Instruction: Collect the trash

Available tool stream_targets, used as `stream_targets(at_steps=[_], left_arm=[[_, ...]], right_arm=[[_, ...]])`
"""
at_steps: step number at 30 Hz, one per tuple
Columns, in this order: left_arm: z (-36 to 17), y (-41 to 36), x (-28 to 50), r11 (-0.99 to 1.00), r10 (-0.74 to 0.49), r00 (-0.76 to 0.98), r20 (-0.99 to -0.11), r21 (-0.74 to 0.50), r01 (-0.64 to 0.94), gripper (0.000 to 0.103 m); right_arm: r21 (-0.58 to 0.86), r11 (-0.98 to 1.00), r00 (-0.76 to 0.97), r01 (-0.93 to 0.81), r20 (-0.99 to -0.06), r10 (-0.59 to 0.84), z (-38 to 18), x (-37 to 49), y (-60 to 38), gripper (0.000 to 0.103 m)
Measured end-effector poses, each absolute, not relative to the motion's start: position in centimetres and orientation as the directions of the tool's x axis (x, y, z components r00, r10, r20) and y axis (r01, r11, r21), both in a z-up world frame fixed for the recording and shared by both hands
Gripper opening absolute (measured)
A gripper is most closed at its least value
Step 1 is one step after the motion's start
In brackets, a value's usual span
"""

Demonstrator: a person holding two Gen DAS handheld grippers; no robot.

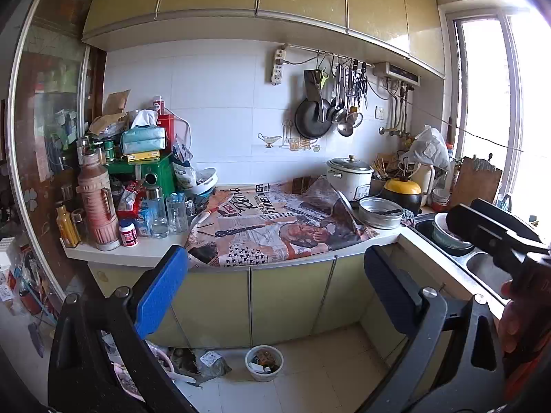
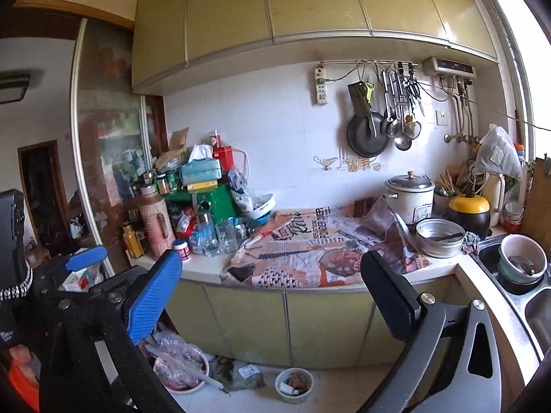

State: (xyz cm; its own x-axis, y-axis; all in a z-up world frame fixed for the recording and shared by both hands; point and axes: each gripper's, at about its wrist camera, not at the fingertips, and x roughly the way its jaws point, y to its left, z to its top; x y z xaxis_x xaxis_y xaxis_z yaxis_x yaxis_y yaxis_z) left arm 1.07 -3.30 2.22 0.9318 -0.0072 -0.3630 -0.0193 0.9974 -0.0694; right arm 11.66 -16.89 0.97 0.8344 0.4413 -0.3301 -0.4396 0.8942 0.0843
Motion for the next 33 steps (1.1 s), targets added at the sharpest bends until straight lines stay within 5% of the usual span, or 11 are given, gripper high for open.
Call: stream_targets(at_steps=[33], left_arm=[[2.3, -2.5, 0.2, 0.993, -0.063, 0.932, -0.356, -0.118, 0.022, 0.103]], right_arm=[[0.097, 0.907, 0.827, -0.409, -0.382, 0.414, 0.4, 10.1, -17.5, 0.103]])
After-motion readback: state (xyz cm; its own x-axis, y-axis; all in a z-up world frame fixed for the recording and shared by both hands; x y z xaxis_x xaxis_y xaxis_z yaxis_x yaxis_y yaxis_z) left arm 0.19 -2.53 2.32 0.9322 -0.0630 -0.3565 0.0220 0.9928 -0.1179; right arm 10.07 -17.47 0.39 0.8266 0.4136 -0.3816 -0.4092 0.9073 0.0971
